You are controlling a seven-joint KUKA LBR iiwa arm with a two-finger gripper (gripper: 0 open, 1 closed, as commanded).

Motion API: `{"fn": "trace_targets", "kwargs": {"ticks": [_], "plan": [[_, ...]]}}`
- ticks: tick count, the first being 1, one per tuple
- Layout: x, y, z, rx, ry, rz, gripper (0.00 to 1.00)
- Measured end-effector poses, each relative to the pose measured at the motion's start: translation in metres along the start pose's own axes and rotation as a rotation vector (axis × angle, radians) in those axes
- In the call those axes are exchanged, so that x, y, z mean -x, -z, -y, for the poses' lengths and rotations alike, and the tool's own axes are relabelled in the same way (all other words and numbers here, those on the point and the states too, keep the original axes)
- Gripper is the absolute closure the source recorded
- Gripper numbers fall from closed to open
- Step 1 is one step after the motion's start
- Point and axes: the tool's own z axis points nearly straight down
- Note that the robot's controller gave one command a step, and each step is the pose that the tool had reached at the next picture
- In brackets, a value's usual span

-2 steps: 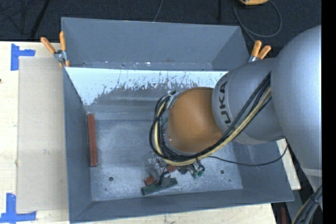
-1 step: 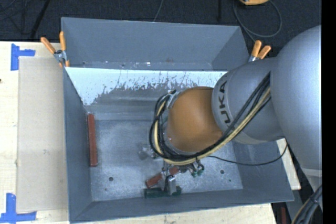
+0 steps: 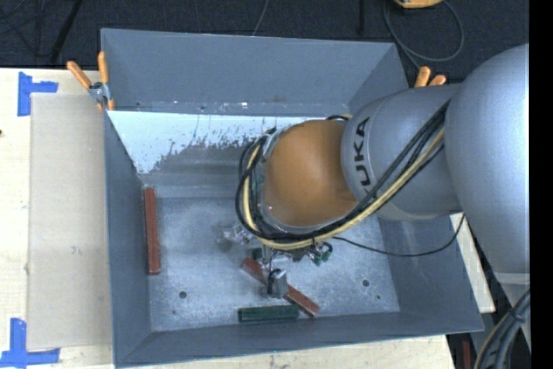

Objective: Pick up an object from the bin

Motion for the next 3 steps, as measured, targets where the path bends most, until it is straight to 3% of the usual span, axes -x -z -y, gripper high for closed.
{"fn": "trace_targets", "kwargs": {"ticks": [1, 2, 3], "plan": [[0.013, 0.008, 0.079, -0.005, 0.164, 0.001, 0.00], [-0.021, 0.000, 0.145, -0.003, 0.202, -0.001, 0.00], [-0.019, 0.000, 0.142, 0.002, 0.202, 0.000, 1.00]]}}
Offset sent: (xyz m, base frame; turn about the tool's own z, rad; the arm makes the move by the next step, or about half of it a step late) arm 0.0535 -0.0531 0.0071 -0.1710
